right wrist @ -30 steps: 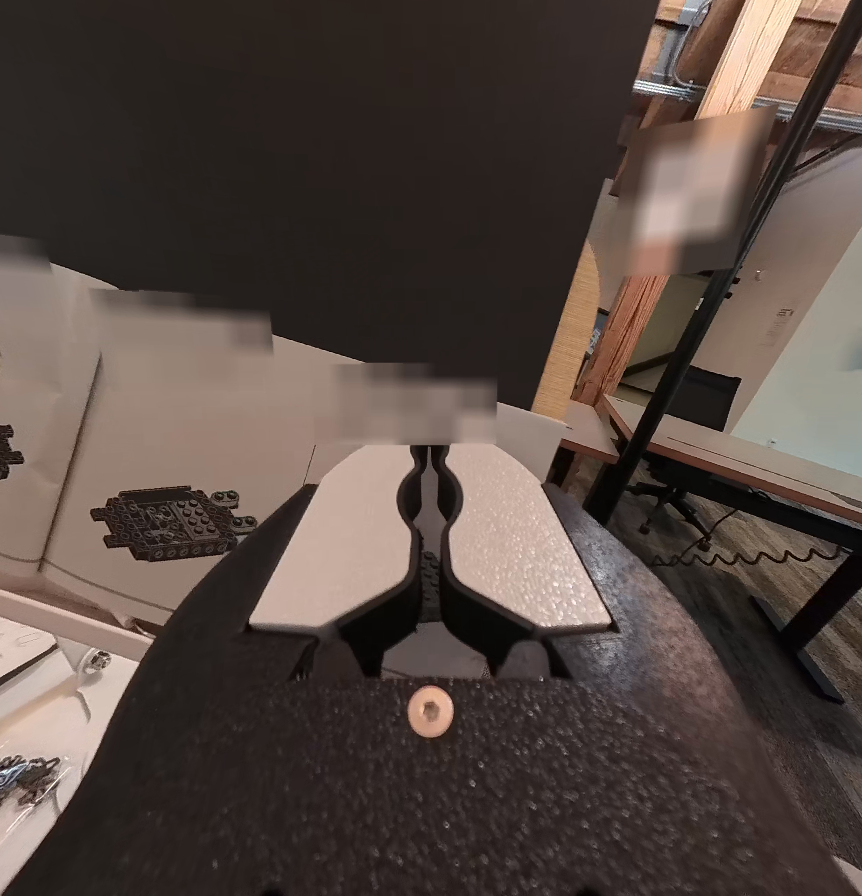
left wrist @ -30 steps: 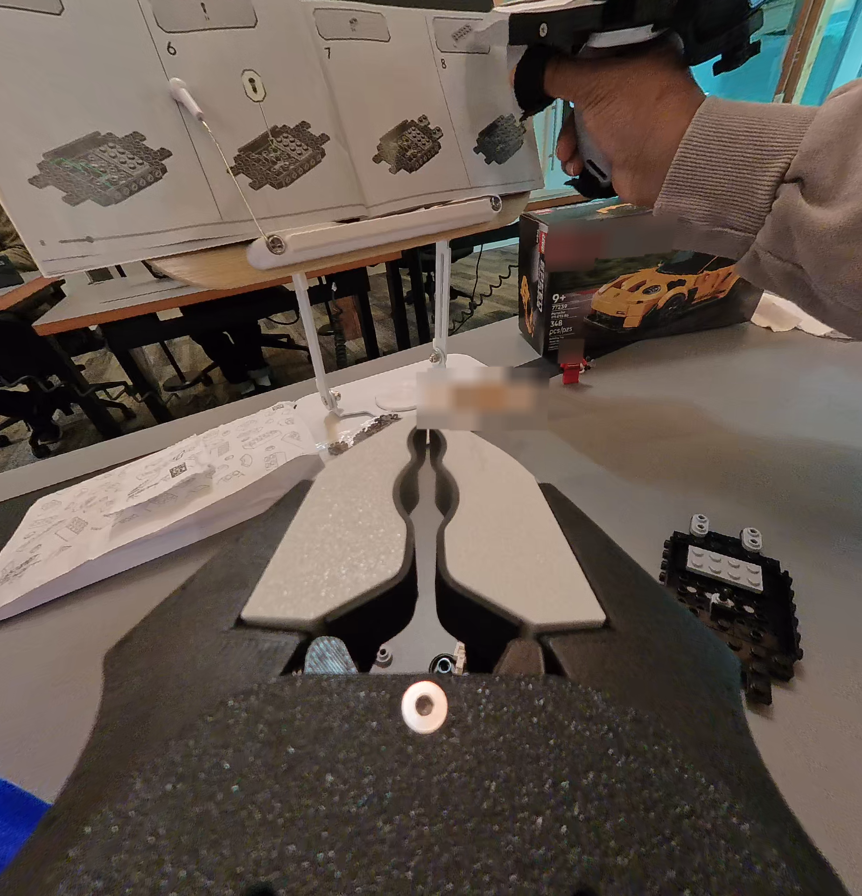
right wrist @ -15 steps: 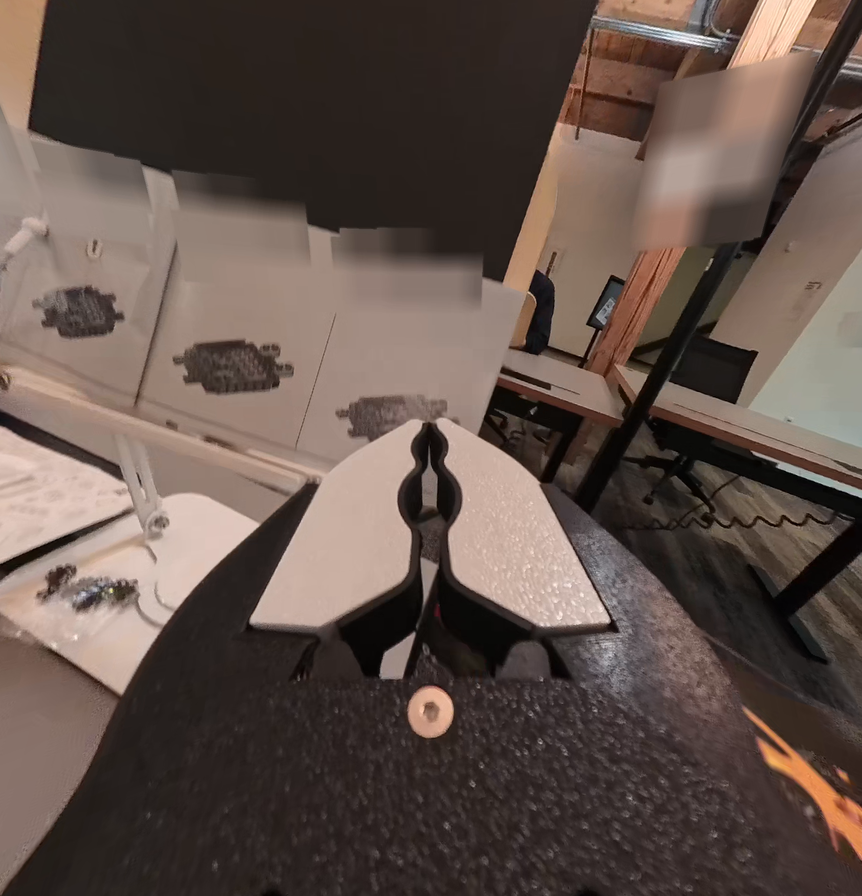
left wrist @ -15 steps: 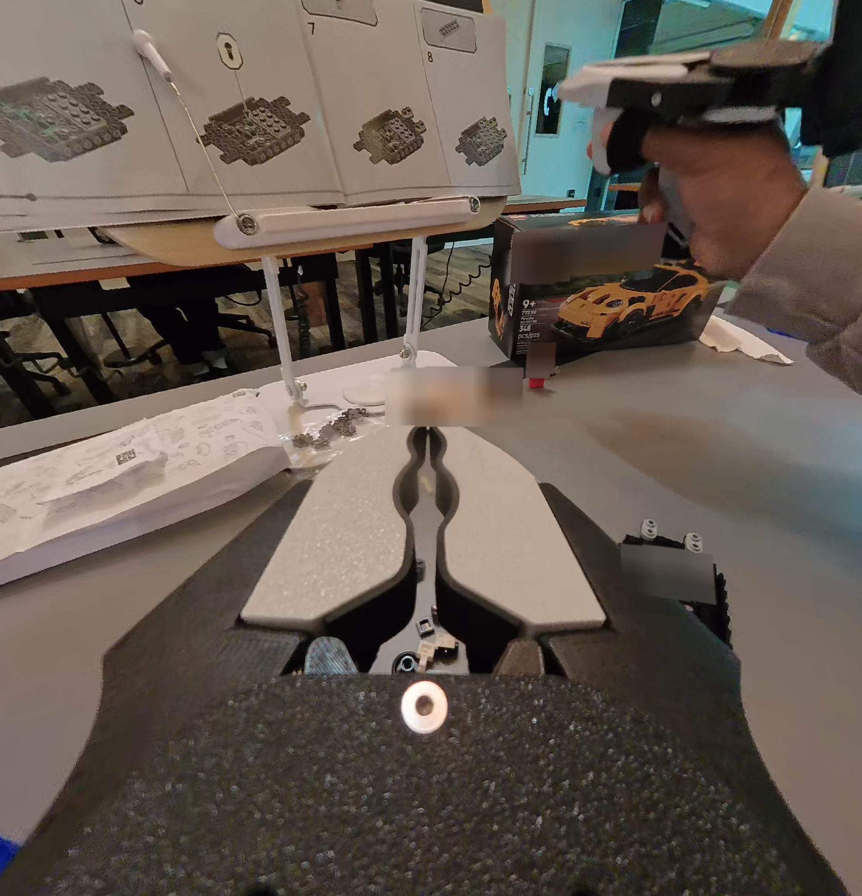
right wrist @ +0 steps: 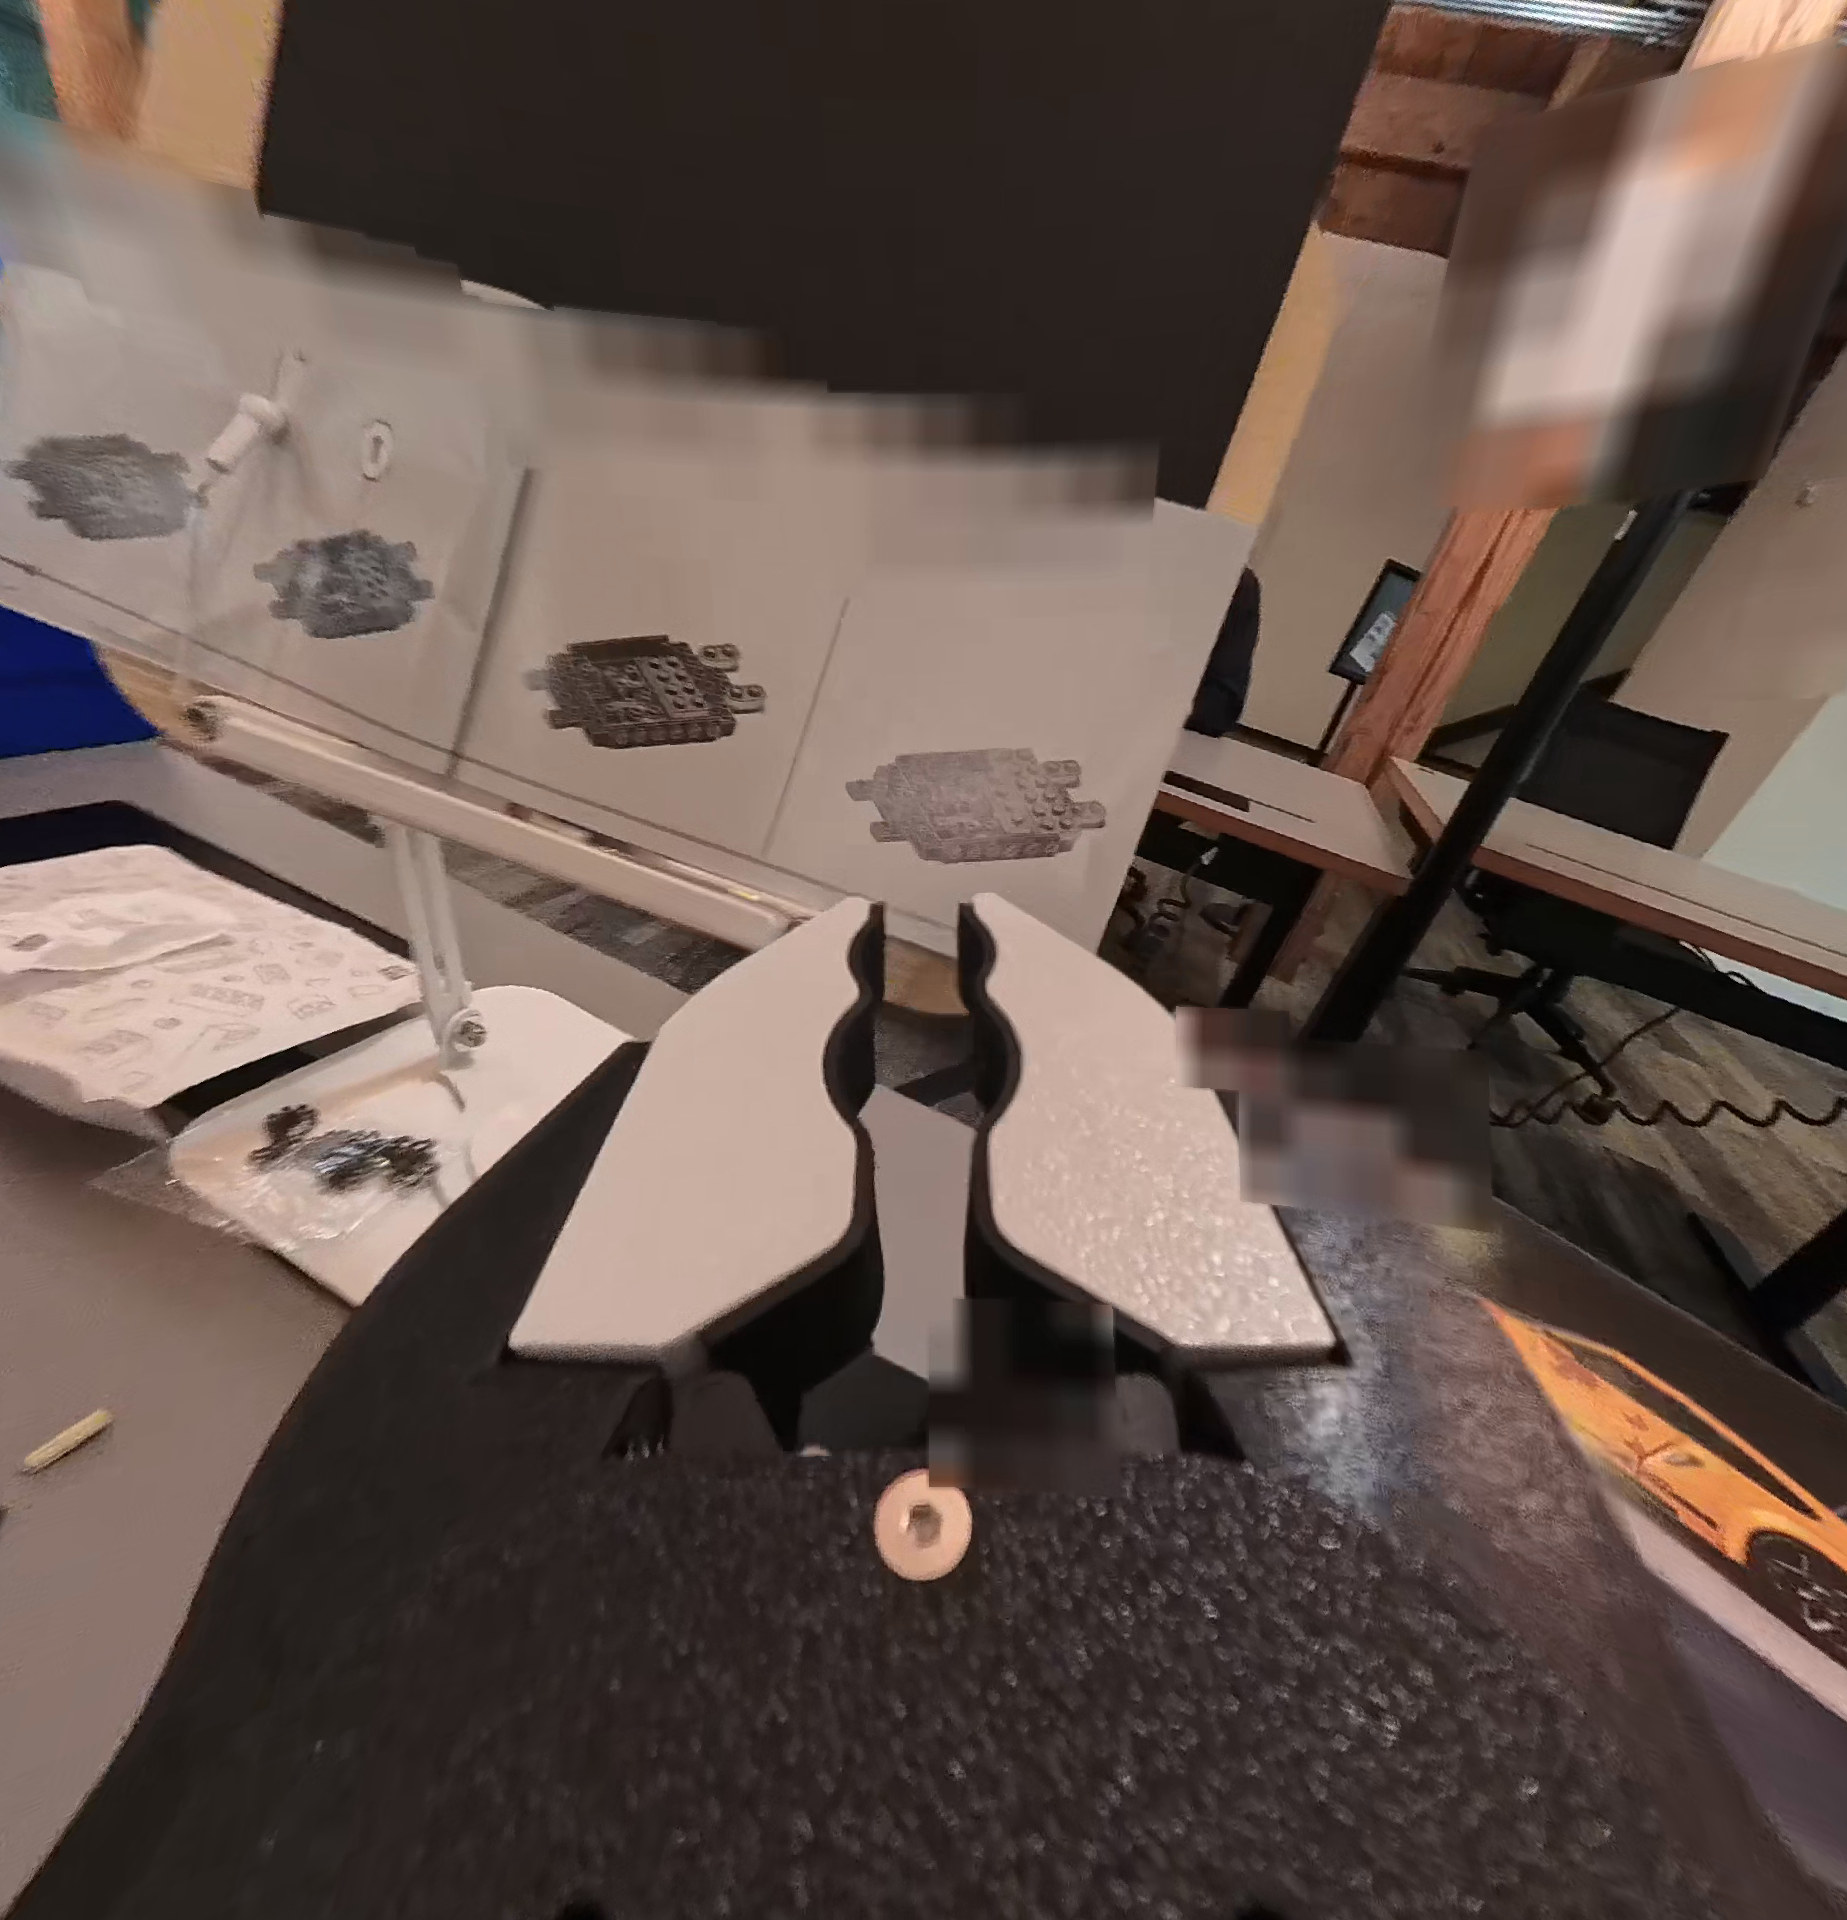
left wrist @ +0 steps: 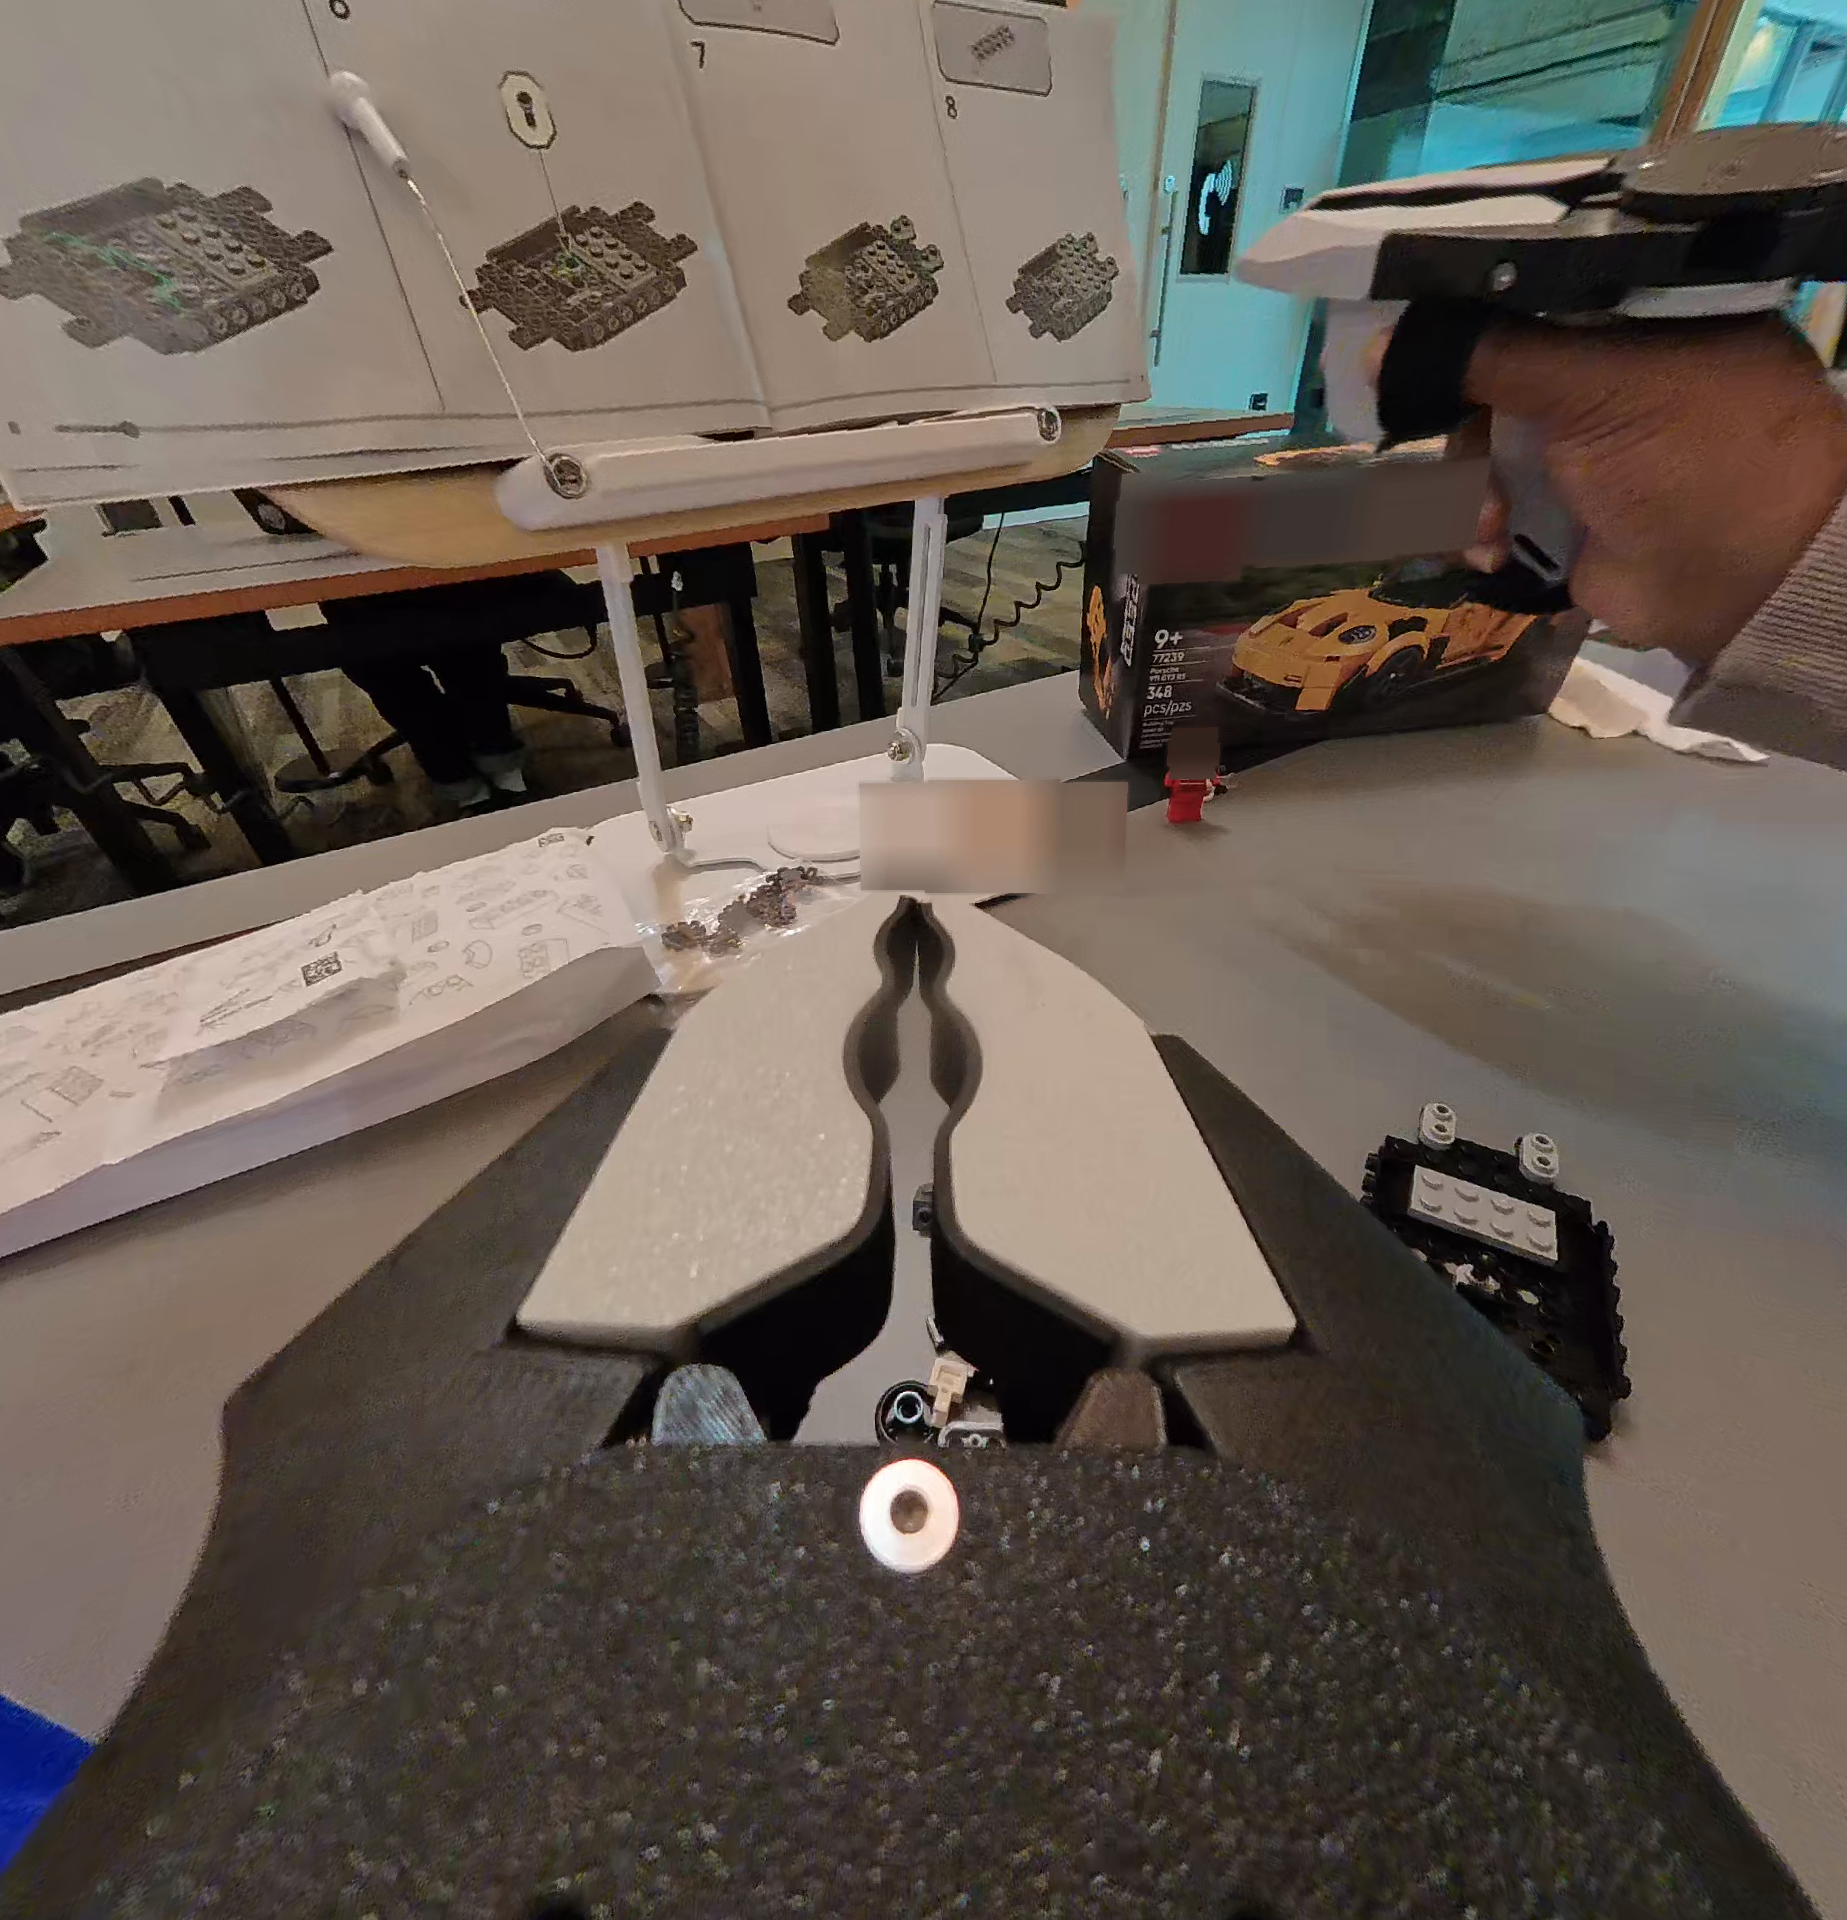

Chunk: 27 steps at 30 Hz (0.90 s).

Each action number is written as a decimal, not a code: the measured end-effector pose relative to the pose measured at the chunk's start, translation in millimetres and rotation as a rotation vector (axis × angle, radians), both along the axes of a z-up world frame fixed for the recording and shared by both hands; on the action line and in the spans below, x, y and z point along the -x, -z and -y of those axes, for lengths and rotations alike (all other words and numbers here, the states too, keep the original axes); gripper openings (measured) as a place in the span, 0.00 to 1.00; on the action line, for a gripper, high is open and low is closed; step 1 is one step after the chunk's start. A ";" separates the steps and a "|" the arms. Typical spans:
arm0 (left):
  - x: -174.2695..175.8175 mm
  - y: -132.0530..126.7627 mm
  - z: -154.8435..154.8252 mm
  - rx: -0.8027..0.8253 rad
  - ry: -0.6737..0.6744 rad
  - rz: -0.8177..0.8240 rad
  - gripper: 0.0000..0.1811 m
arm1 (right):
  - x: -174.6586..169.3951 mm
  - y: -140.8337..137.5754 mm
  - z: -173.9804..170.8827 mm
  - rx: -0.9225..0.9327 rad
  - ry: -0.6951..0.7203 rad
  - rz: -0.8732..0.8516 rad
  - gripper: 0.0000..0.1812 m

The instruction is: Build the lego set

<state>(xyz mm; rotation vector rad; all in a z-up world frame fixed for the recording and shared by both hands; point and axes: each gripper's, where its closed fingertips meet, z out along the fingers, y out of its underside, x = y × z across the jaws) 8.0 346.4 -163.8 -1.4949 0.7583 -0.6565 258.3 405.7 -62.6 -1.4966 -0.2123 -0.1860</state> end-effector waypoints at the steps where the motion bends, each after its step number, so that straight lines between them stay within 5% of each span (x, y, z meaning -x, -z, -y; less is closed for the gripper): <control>1: -0.2 -0.3 0.4 -0.002 0.002 -0.001 0.00 | 4.0 -0.9 8.6 -0.008 -0.018 0.000 0.03; 7: -2.8 -7.3 6.0 -0.022 0.026 0.011 0.00 | 23.8 1.3 83.9 -0.081 -0.054 0.048 0.00; 13: -5.5 -12.6 12.4 -0.054 0.036 0.011 0.00 | 47.1 39.5 147.0 0.017 -0.110 -0.054 0.00; 16: -4.2 -22.5 16.5 -0.076 0.032 0.018 0.00 | 58.0 60.9 164.4 0.059 -0.178 -0.186 0.00; 20: 2.8 -46.5 21.8 -0.088 0.031 0.045 0.00 | 66.8 87.7 159.4 0.132 -0.252 -0.152 0.05; 24: 49.1 -95.4 10.3 -0.157 -0.065 0.010 0.00 | 69.6 89.1 155.3 0.131 -0.281 -0.164 0.00; 27: 118.6 -126.2 -14.5 -0.159 -0.184 -0.052 0.00 | 61.6 88.4 155.6 0.119 -0.257 -0.137 0.00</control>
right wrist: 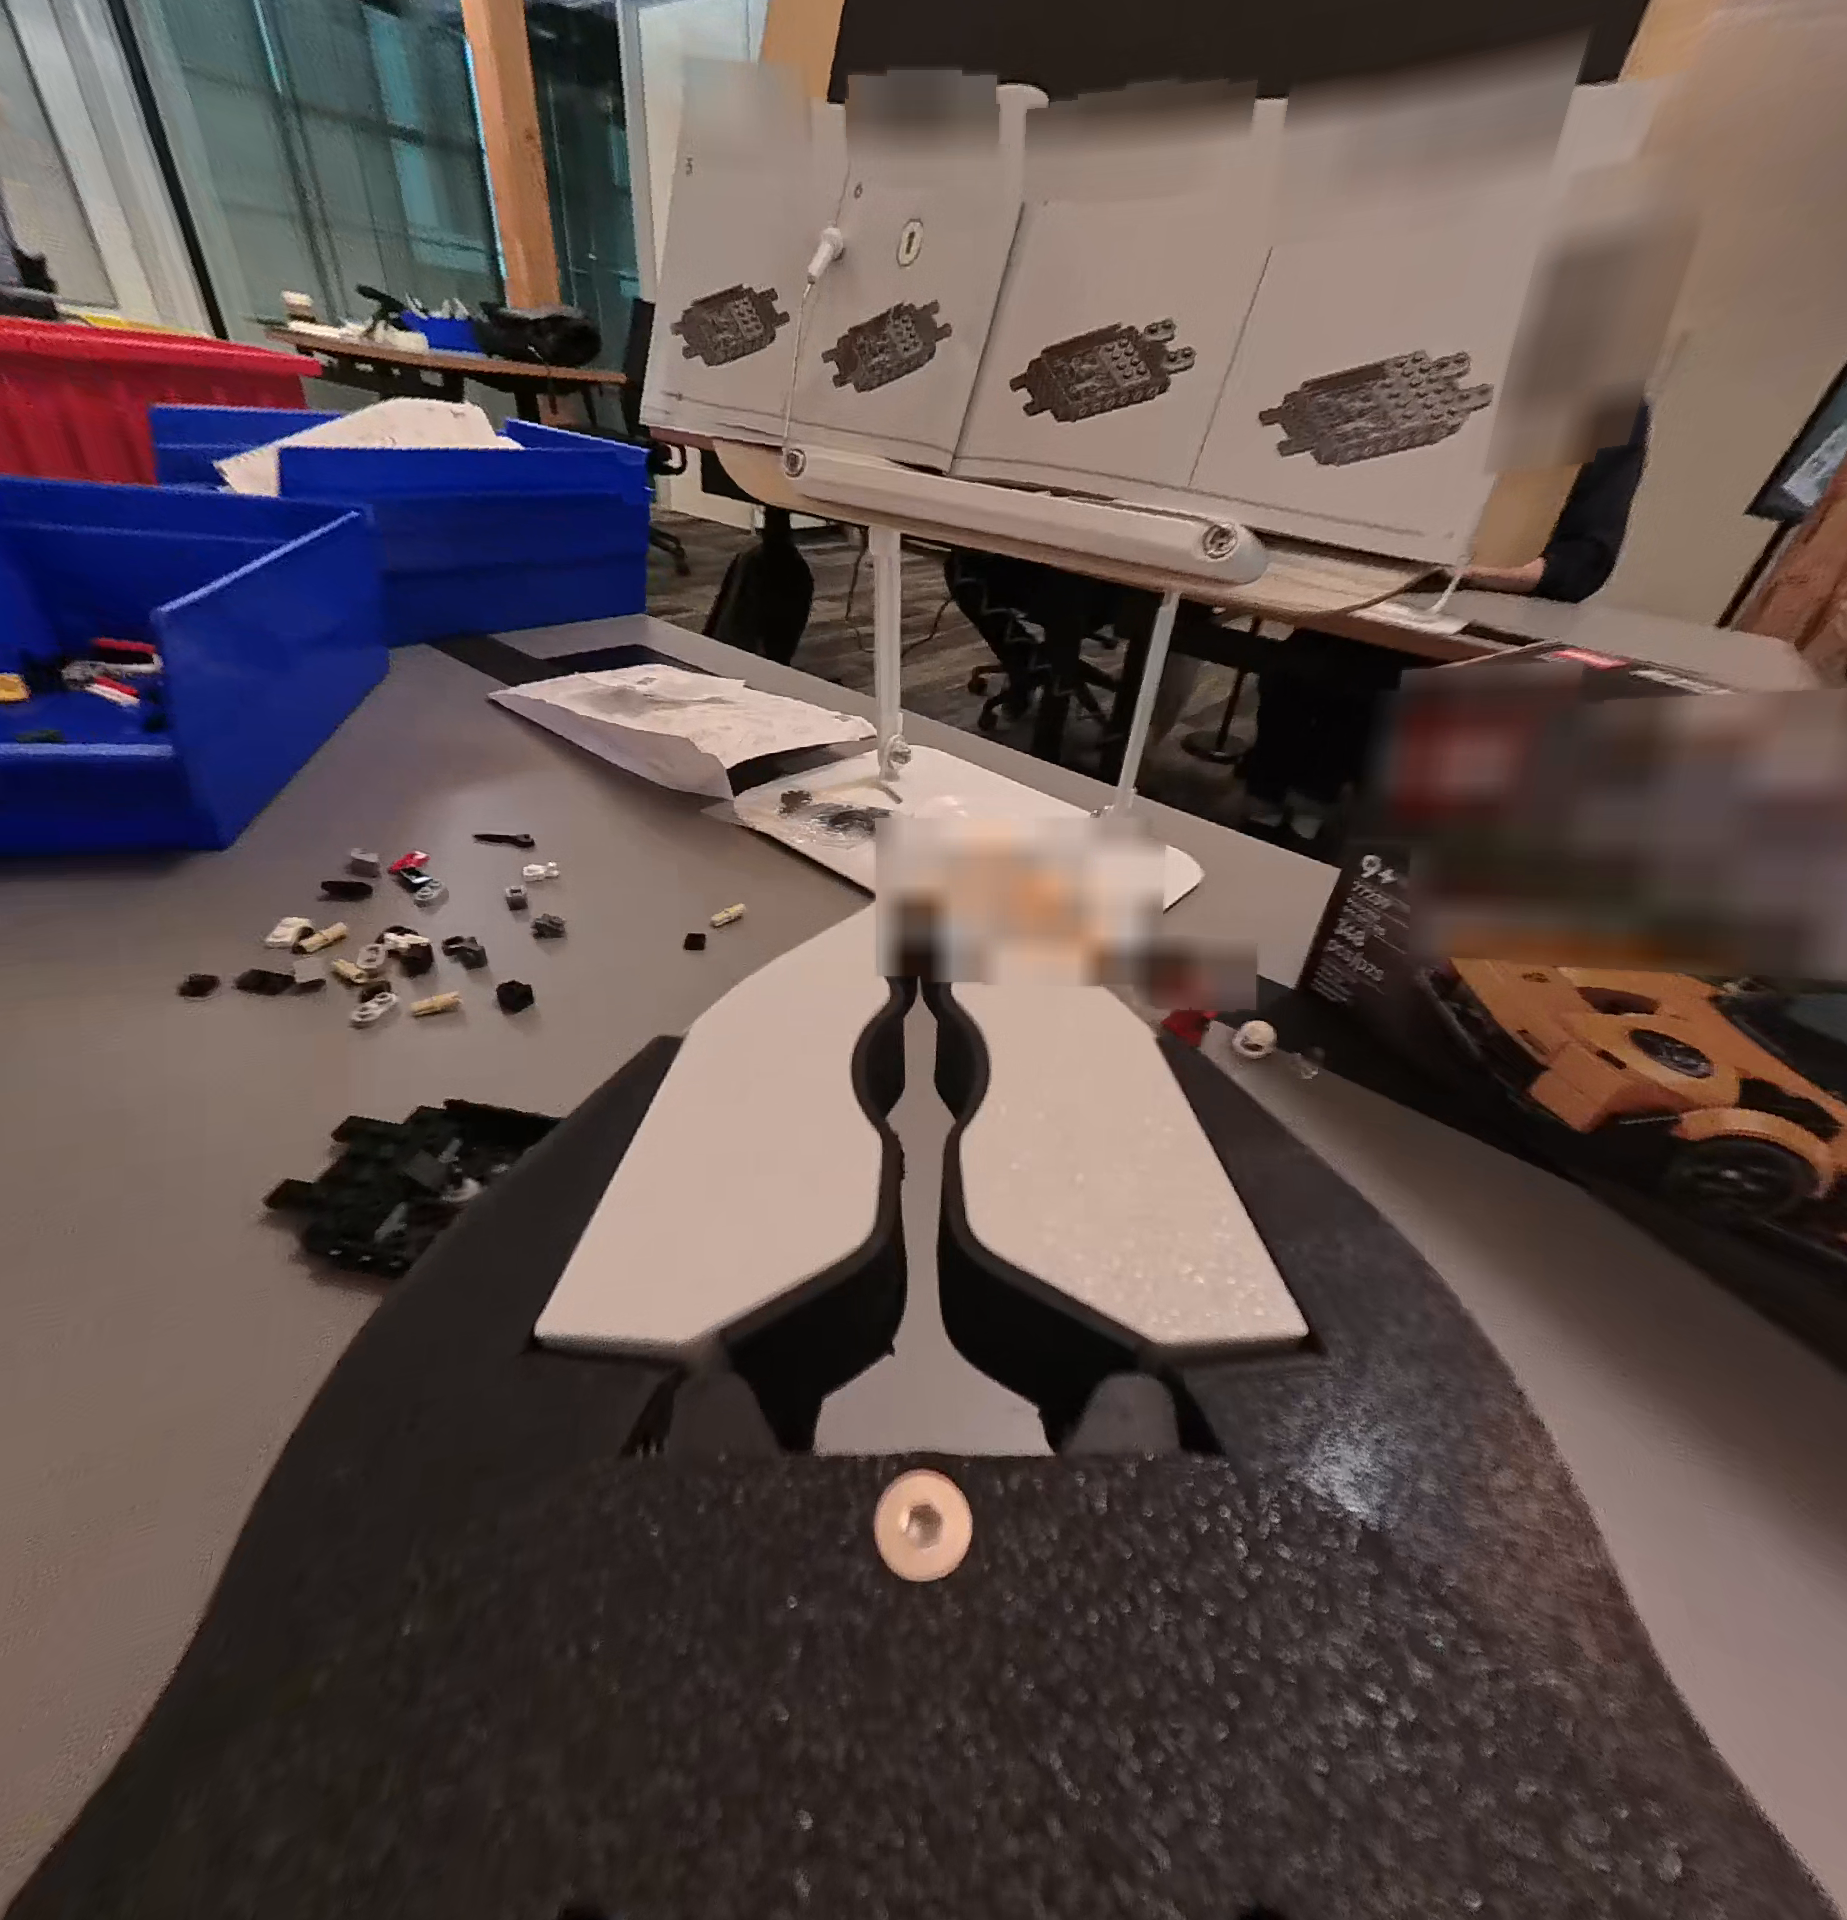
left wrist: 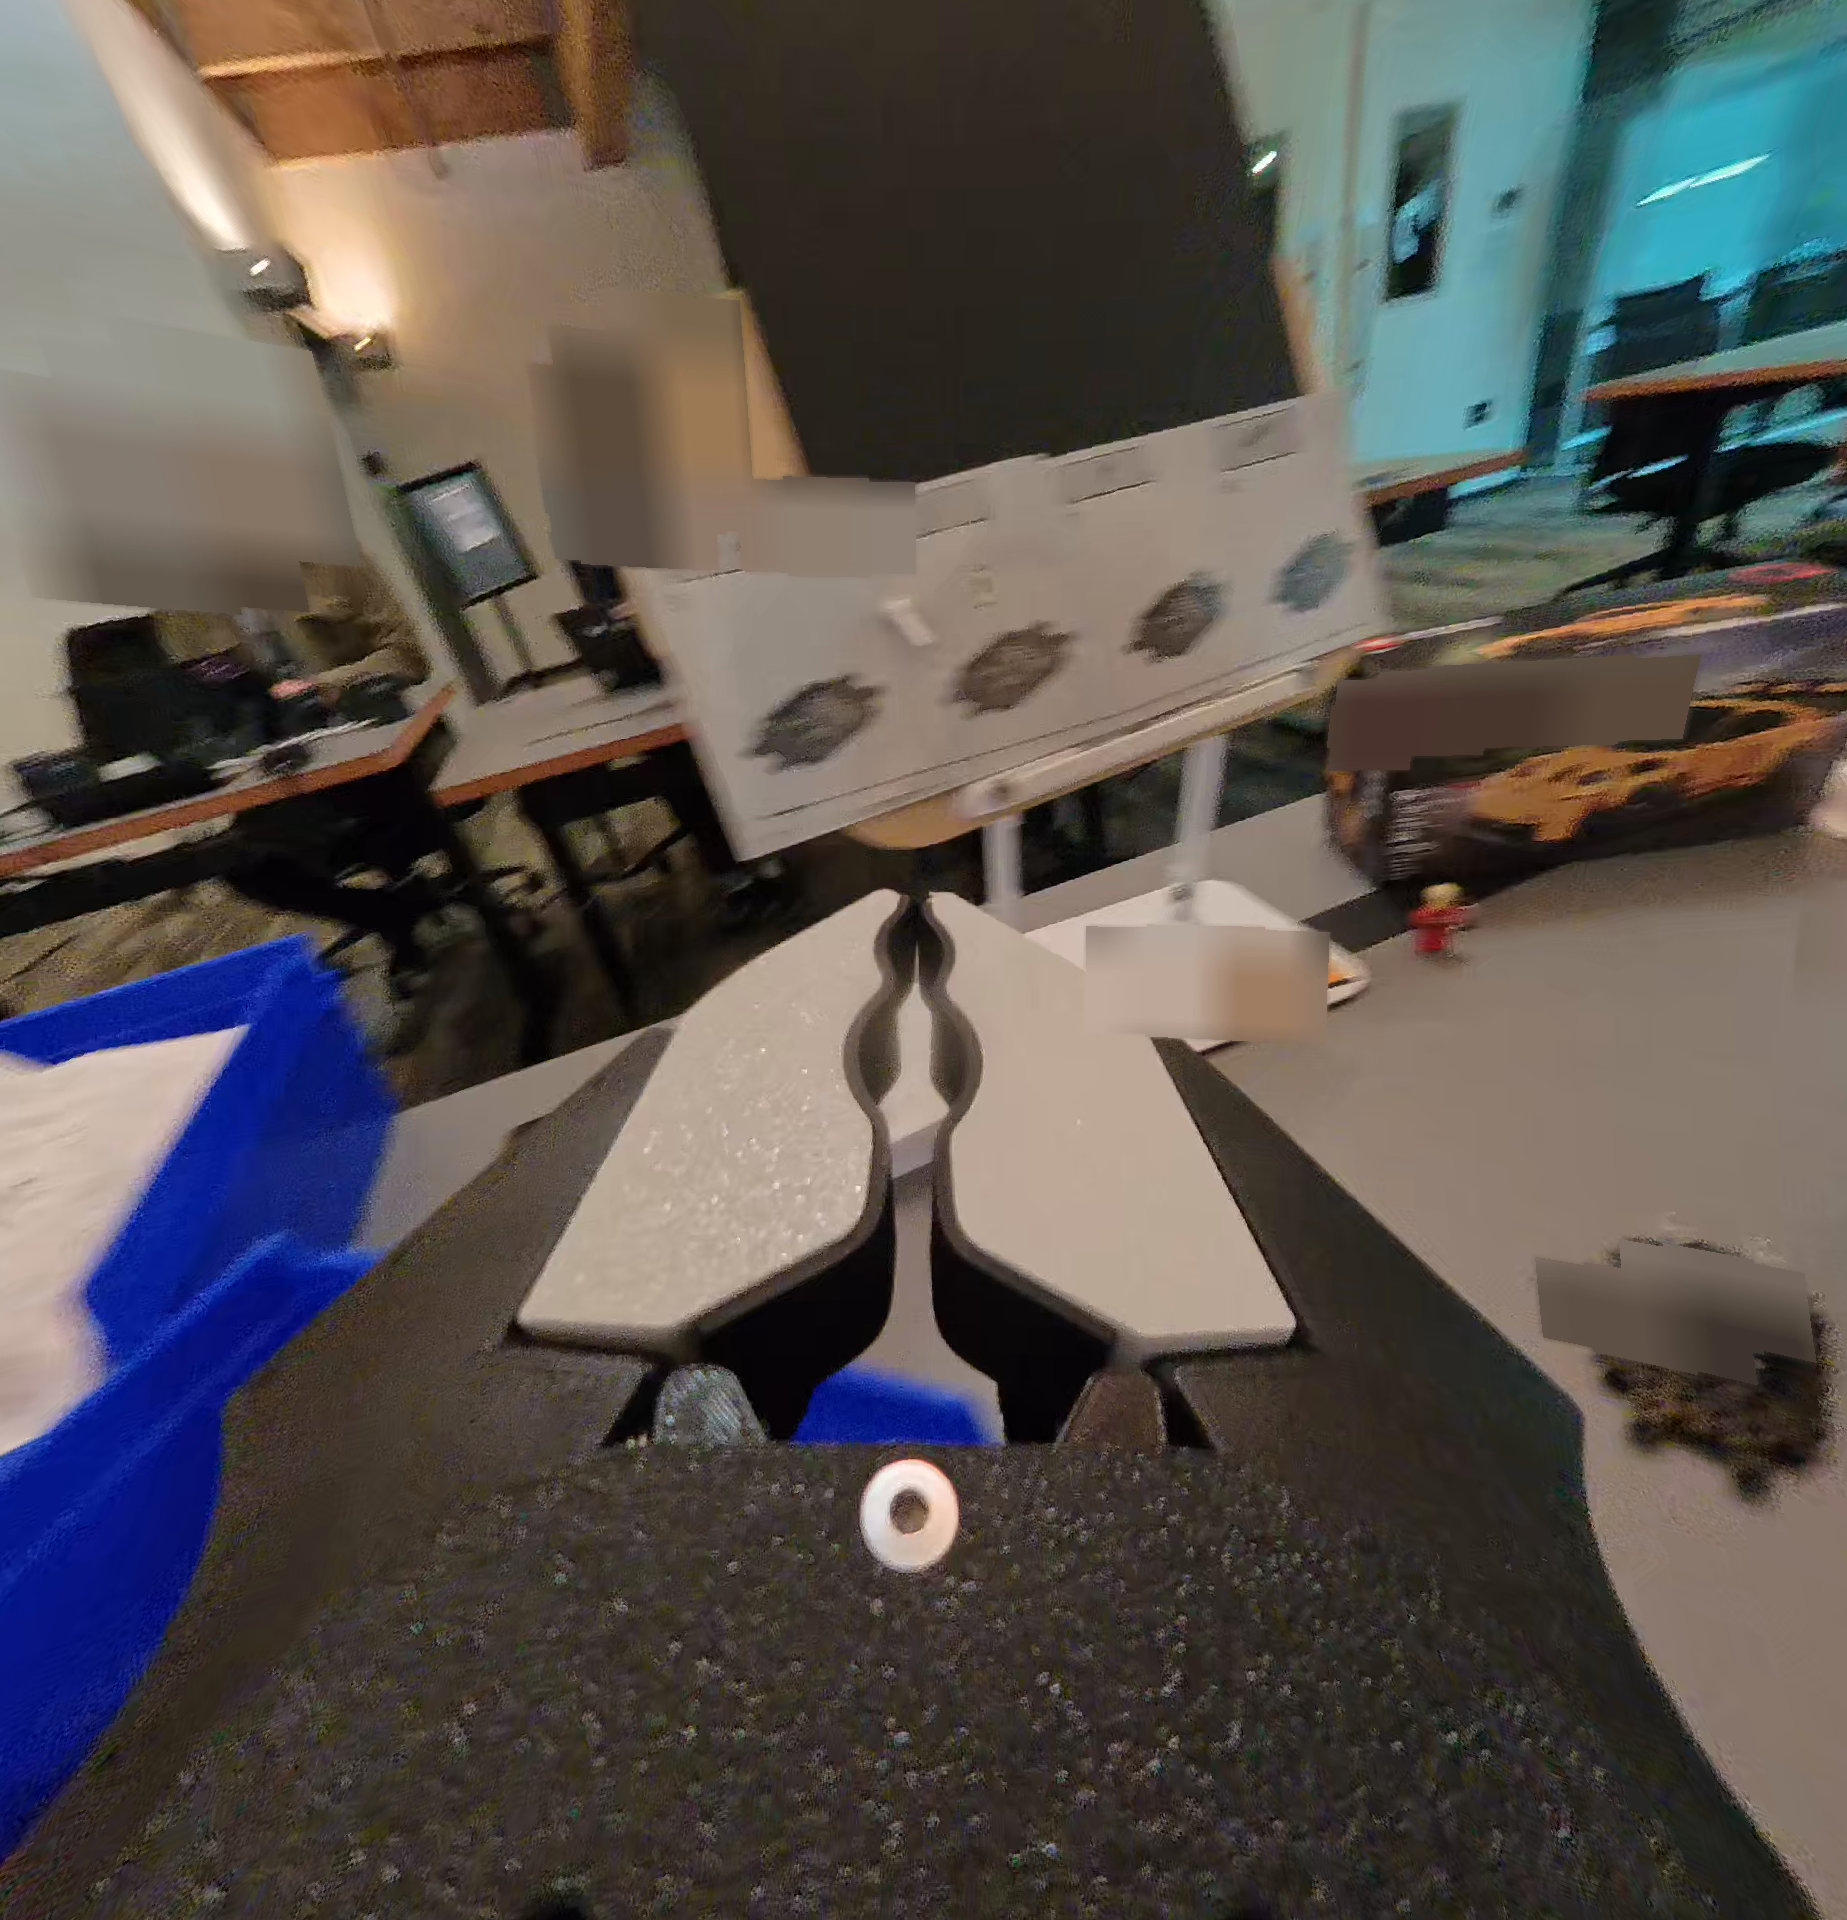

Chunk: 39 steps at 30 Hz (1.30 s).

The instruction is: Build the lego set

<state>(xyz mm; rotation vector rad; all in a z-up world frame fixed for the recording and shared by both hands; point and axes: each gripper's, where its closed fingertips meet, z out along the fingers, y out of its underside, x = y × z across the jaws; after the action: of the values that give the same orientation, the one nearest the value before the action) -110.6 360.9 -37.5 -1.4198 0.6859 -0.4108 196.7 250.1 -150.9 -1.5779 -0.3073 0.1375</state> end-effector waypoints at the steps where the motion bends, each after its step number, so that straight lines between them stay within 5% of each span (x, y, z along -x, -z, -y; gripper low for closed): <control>1: 26.5 -5.6 -10.9 0.019 -0.045 -0.019 0.00 | -3.7 0.0 0.7 -0.012 0.019 0.022 0.00; 6: 147.2 -4.2 -68.4 0.153 -0.262 -0.114 0.00 | -4.1 1.8 5.1 -0.008 0.026 0.049 0.00; 11: 203.5 51.5 -112.6 0.386 -0.326 -0.301 0.06 | -4.3 5.8 4.7 0.011 0.032 0.051 0.00; 16: 186.1 126.6 -132.4 0.626 -0.198 -0.554 0.10 | -4.3 11.0 3.0 0.026 0.030 0.038 0.00; 22: 178.4 192.3 -158.9 0.730 -0.206 -0.889 0.10 | -0.9 13.1 4.3 0.028 0.015 0.075 0.00; 28: 189.8 220.2 -175.8 0.795 -0.272 -1.005 0.09 | 4.5 15.5 4.6 0.043 -0.018 0.071 0.00; 39: 202.1 232.9 -185.7 0.764 -0.292 -1.140 0.08 | 15.7 19.3 6.7 0.065 -0.069 0.078 0.00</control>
<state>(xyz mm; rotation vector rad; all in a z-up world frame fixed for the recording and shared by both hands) -312.7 546.6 -270.5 -2.4577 1.2647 0.5034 181.0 243.4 -170.3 -1.6408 -0.4221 0.1402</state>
